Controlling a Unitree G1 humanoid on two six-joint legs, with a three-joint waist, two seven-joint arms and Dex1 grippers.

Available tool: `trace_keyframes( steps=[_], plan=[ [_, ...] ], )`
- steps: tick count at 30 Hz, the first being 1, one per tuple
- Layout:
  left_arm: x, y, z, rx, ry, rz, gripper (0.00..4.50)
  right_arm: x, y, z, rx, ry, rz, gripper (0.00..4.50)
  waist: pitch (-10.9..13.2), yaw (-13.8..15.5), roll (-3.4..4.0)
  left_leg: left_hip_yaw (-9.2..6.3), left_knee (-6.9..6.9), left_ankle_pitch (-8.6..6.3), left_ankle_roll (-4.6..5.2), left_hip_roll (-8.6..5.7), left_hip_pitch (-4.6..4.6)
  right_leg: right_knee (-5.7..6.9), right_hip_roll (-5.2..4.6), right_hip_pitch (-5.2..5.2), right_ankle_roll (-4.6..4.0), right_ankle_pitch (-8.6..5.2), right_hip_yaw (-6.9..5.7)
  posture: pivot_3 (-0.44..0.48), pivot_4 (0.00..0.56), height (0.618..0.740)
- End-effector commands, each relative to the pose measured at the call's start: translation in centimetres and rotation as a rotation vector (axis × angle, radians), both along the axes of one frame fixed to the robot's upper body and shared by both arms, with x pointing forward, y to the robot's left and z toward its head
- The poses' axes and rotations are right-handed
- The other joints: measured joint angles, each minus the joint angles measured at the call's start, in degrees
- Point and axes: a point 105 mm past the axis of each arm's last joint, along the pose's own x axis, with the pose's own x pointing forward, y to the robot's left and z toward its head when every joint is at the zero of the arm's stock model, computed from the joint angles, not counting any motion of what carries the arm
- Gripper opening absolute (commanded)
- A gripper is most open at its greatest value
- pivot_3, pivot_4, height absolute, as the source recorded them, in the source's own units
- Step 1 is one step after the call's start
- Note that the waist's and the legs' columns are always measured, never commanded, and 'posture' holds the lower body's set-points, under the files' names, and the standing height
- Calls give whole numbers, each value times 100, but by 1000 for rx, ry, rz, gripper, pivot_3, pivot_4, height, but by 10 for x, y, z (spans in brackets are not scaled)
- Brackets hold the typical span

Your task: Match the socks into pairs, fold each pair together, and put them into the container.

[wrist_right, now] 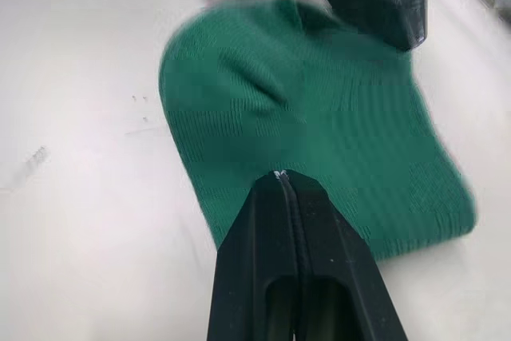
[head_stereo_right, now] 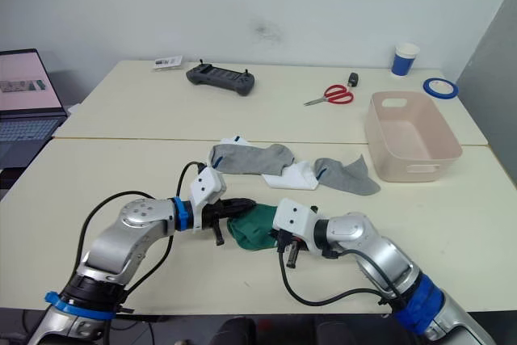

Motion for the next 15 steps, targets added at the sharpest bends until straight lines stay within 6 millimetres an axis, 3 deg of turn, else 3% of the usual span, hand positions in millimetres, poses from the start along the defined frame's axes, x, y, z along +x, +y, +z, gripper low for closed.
trace_keyframes(
  steps=[1, 7, 15],
  plan=[
    [-22, -11, 12, 36, -5, -147, 0, -6, 7, 11, 34, -15, 38, 37, 0, -1, 0, 0, 0, 0, 0, 0, 1, -1, 0, 1, 0, 0, 0, 0, 150, 740],
    [-18, -1, -18, 192, 8, -128, 0, -4, 7, -1, -16, -8, 33, 37, 0, -1, 1, 1, 0, 0, 0, -1, 6, 1, 1, 2, 0, 0, 1, 0, 150, 740],
    [-6, 29, -55, 338, 30, -32, 0, -1, -3, -10, -60, 10, -1, 37, 0, 3, 1, 2, 0, 0, 1, 0, 2, 0, 1, -1, -1, -1, 0, 0, 150, 740]
  ],
)
